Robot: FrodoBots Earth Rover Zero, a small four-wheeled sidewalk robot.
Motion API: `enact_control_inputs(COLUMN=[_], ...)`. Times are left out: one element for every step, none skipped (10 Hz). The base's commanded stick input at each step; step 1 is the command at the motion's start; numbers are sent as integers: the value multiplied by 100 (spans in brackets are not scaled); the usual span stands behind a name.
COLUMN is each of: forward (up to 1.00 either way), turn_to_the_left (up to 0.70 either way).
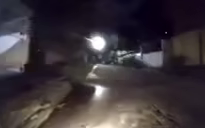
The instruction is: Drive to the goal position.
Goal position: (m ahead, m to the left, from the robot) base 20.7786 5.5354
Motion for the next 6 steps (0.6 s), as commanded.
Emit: enact_control_inputs(forward=[50,50,50,50,50,50], turn_to_the_left=[0,0,0,0,0,0])
